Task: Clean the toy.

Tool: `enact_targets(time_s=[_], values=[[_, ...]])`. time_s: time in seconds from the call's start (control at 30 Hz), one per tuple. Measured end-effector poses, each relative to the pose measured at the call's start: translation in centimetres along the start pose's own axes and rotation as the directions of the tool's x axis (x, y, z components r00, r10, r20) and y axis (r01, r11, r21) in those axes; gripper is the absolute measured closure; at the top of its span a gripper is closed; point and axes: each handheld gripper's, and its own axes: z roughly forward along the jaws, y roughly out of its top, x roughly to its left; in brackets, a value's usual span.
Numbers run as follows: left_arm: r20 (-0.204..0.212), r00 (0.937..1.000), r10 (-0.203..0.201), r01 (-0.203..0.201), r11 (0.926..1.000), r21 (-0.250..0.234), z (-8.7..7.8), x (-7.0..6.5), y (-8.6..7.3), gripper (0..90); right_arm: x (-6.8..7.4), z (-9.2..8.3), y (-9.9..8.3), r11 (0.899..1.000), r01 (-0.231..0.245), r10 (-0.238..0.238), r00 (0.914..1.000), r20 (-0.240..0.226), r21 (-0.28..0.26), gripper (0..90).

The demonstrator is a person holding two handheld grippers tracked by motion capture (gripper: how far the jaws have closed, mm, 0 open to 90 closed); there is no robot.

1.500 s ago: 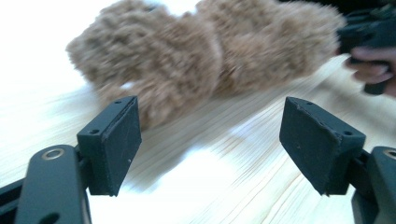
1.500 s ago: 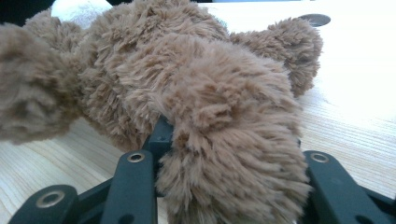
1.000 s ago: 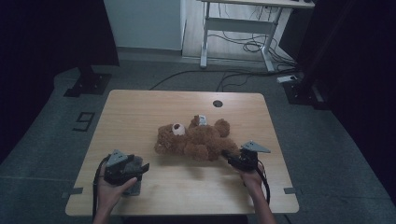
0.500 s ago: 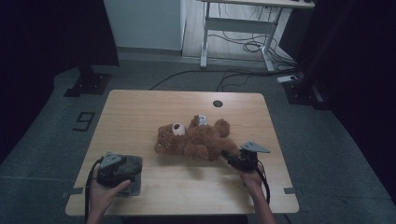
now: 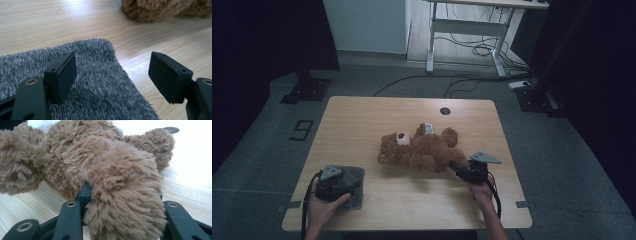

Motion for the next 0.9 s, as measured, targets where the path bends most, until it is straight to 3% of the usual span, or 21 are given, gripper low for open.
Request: enact_targets(time_s=[0.23,0.43,0.63,0.9], values=[[-0.018,0.9994,0.029,-0.028,0.9984,0.048,1.6,-0.8,-0.3,22.8,0.0,0.0,0.0,1.000,-0.002,0.002,1.0000,0.002,-0.001,54.9],[-0.075,0.9949,0.067,-0.059,0.9939,0.093,2.6,-1.2,-0.5,23.2,0.0,0.0,0.0,1.000,-0.001,0.001,1.0000,0.003,-0.001,54.7],[-0.133,0.9868,0.093,-0.078,0.9908,0.110,3.0,-1.6,-0.7,30.7,0.0,0.1,0.0,1.000,-0.004,0.004,1.0000,0.004,-0.004,54.6],[-0.170,0.9830,0.069,-0.056,0.9951,0.081,2.9,-1.3,-0.8,46.2,0.0,0.1,0.0,1.000,-0.005,0.005,1.0000,0.005,-0.005,54.1]])
